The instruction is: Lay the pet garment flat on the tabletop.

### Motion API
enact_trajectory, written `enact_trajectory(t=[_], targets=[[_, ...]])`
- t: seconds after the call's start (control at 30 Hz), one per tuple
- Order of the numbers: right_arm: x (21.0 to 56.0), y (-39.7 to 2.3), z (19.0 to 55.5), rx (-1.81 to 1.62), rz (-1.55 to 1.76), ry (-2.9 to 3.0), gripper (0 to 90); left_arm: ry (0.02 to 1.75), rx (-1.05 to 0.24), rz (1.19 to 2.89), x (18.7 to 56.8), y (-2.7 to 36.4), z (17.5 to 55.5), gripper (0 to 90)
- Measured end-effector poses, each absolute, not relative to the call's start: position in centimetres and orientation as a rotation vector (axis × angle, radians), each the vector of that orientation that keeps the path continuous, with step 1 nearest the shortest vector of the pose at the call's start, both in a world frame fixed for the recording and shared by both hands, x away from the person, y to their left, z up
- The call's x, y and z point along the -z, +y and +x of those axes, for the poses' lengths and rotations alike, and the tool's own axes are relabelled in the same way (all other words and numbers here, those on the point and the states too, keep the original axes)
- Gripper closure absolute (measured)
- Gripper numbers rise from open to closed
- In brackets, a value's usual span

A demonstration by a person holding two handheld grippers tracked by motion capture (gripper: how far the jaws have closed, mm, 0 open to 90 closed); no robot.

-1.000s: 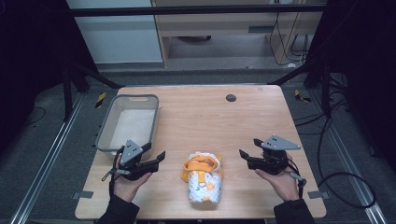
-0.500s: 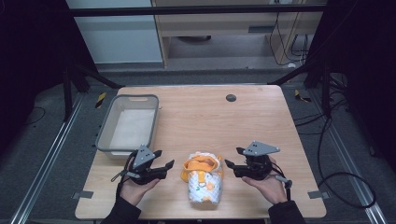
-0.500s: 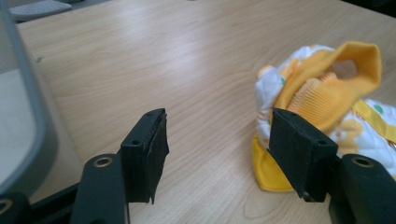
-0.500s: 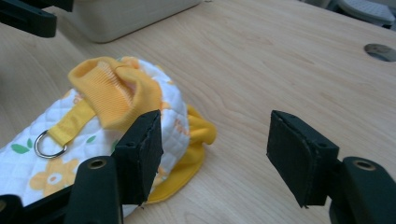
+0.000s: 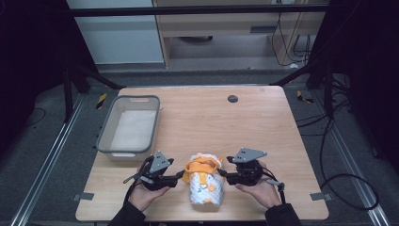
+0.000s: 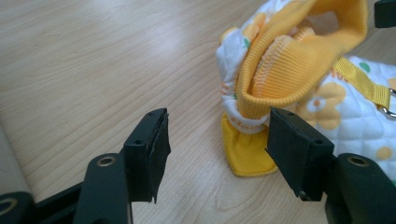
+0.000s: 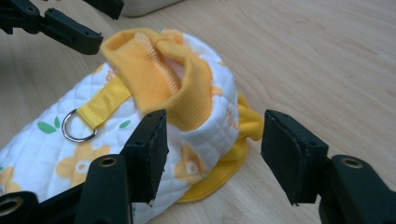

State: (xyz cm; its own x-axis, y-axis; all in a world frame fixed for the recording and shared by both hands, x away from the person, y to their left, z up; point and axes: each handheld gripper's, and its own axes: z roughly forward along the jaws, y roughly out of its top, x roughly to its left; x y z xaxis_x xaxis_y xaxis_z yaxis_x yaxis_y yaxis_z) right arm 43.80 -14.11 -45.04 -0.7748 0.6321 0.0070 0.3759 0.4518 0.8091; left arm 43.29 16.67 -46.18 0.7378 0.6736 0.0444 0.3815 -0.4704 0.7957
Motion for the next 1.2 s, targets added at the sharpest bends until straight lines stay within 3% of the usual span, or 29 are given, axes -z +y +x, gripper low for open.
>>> enact_trajectory(t=[0.27, 0.43, 0.77, 0.97, 1.2], targets=[[46.3, -13.0, 44.4, -1.187, 0.835, 2.47, 43.9, 0.753, -0.433, 2.161, 46.9, 15.4, 43.7, 40.4], [46.7, -12.8, 44.8, -1.184, 0.835, 2.484, 50.2, 0.746, -0.406, 2.163, 47.4, 14.9, 44.3, 42.9], [46.6, -12.8, 44.8, -1.207, 0.834, 2.486, 71.4, 0.734, -0.335, 2.132, 47.2, 14.7, 44.7, 62.7], [46.4, -13.0, 44.8, -1.225, 0.847, 2.483, 75.1, 0.734, -0.302, 2.12, 46.9, 14.7, 44.6, 75.3], [45.8, -13.3, 44.5, -1.263, 0.855, 2.478, 78.5, 0.731, -0.281, 2.092, 45.8, 14.8, 44.2, 80.9]])
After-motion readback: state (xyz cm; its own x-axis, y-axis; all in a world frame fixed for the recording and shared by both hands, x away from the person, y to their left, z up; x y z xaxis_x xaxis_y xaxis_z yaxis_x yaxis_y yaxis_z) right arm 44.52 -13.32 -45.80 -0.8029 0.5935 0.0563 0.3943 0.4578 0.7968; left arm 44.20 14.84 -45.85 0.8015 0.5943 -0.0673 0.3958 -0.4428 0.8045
